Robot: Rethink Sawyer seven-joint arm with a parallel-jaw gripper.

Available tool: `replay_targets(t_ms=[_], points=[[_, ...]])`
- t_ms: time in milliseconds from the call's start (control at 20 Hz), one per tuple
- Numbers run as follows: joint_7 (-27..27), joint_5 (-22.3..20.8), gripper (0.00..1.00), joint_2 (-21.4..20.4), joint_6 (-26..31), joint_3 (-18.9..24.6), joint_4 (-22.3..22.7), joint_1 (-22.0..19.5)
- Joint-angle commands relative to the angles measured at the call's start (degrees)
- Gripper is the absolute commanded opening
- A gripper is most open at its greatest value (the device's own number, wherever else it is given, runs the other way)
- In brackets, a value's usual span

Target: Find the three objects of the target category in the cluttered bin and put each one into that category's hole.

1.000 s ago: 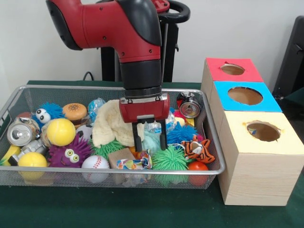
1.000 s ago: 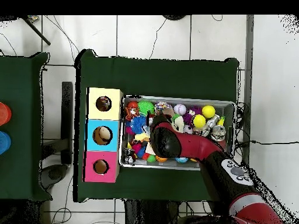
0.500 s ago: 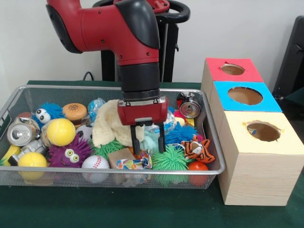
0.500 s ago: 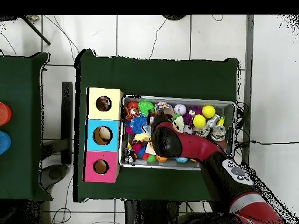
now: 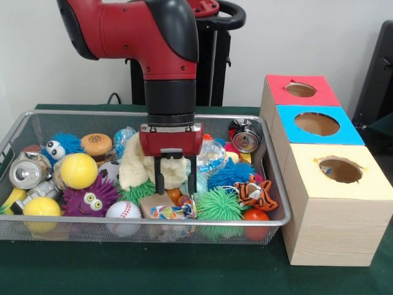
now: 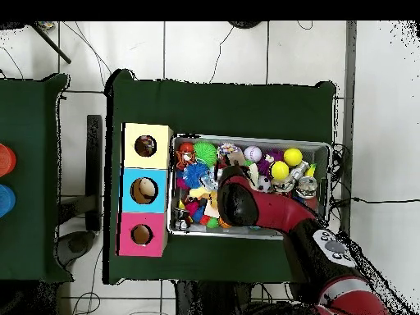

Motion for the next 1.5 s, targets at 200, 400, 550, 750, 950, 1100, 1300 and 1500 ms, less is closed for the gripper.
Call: replay_targets(t_ms=[200,400,550,750,950,1100,1300,1500], points=[[10.1,2.9,1.0,1.6,-0.3,-4.7,-3.8,2.4],[8.9,1.3,1.0,4.1,-1.4,-1.7,-5.9,1.5],[7.8,-2.0,1.0,6.1,-3.9,3.8,-6.9,-1.5],[7.0,-3.7,1.0,6.8,-5.2,5.7,-7.8,-2.5],[6.3,-4.6,1.0,7.1,-4.6,7.0,-8.4,-3.0],[6.3,-4.7,1.0,7.2,-4.1,7.3,-8.8,-2.9],[6.2,-5.1,1.0,7.3,-3.2,7.7,-9.0,-2.9],[4.8,-5.5,1.0,7.4,-1.0,7.2,-9.6,-2.1]])
